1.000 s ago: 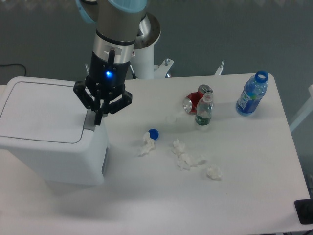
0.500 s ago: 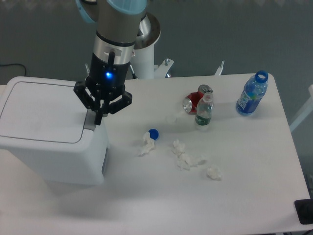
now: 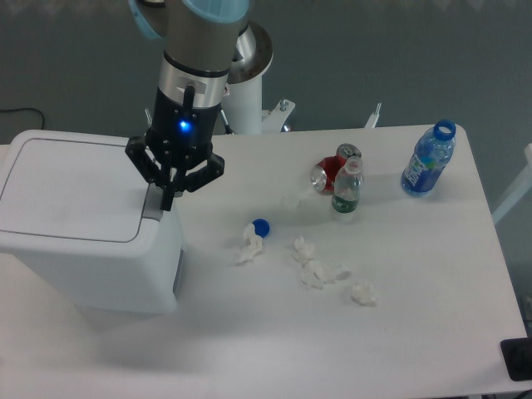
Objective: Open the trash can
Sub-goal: 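Lower the gripper onto the grey button and press it down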
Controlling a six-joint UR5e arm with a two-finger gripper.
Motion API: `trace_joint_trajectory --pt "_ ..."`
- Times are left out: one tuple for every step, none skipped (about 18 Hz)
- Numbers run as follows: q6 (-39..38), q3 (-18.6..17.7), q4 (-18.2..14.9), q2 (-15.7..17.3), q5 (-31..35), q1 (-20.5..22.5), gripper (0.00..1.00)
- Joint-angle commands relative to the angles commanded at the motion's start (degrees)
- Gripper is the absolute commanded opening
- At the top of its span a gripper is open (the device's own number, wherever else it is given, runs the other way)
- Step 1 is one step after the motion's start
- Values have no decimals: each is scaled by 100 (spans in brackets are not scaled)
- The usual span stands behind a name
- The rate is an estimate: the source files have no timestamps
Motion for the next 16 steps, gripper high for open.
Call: trace_joint_trajectory --pt "9 0 0 0 0 0 7" --pt "9 0 0 -9 0 0 7" --pt "9 0 0 -17 0 0 7" --pt "9 0 0 -18 0 0 7" --pt "9 0 0 -26 0 0 7" --pt "9 0 0 -35 0 0 7" --pt "9 0 0 -35 9 0 7" --pt "9 0 0 -35 9 0 7" --pt "9 0 9 -44 0 0 7" --pt "9 9 9 -44 9 0 7" --pt "9 9 0 -53 9 0 7" --pt "9 9 9 -53 9 0 7" --pt "9 9 0 -53 9 0 7" --pt "18 9 0 -53 9 0 7" --pt "9 9 0 -44 9 9 7" --pt "9 9 0 -53 9 9 7"
